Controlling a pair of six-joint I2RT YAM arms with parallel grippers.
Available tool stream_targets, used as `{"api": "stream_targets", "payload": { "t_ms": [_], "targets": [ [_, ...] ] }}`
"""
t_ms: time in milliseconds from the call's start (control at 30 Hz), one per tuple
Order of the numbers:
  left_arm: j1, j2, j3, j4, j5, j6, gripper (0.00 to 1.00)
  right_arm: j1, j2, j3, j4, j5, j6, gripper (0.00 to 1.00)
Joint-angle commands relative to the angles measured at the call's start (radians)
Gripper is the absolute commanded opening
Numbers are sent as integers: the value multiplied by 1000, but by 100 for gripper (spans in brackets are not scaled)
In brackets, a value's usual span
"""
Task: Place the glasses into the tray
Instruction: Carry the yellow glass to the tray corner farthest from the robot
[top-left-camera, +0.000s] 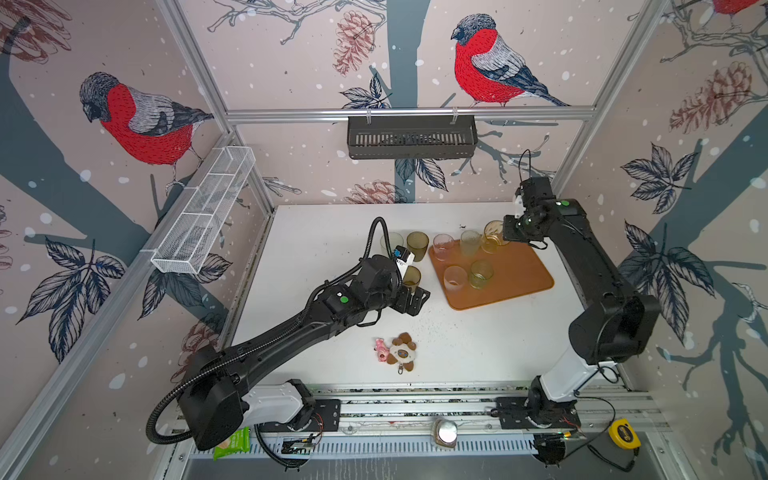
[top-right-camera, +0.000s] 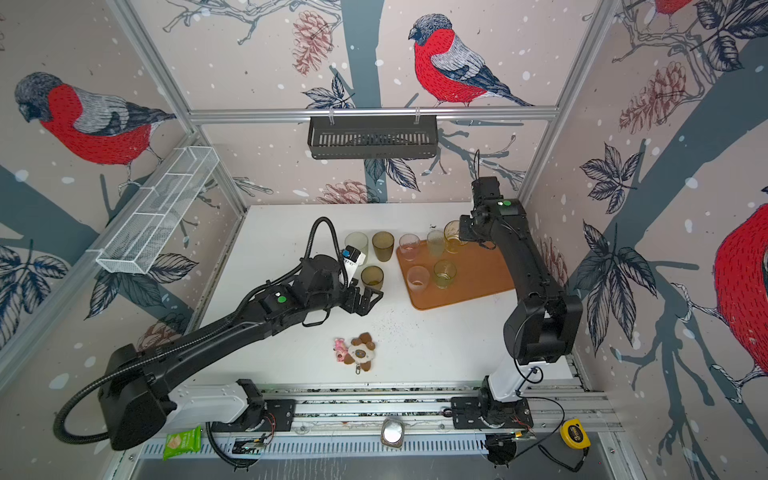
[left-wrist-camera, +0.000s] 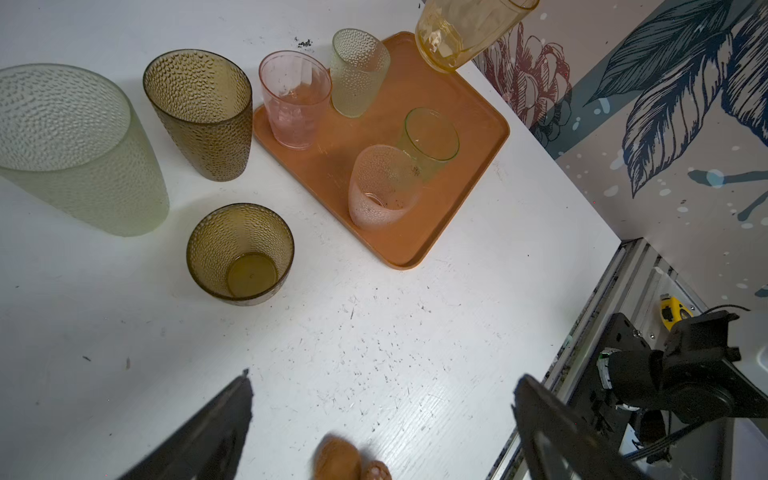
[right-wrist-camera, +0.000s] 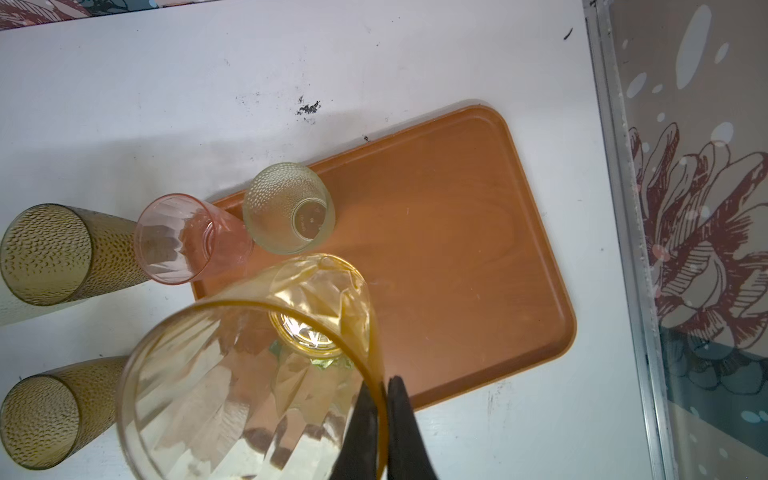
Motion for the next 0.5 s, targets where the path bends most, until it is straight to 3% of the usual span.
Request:
{"api": "stream_targets", "payload": {
  "t_ms": [0, 467],
  "targets": [
    [0, 18, 20, 17, 10, 12, 98, -20, 21, 26, 41, 3, -23, 2],
    [0, 99, 110, 5, 2, 16, 98, -118, 143, 85, 124, -68, -33, 2]
  ]
}}
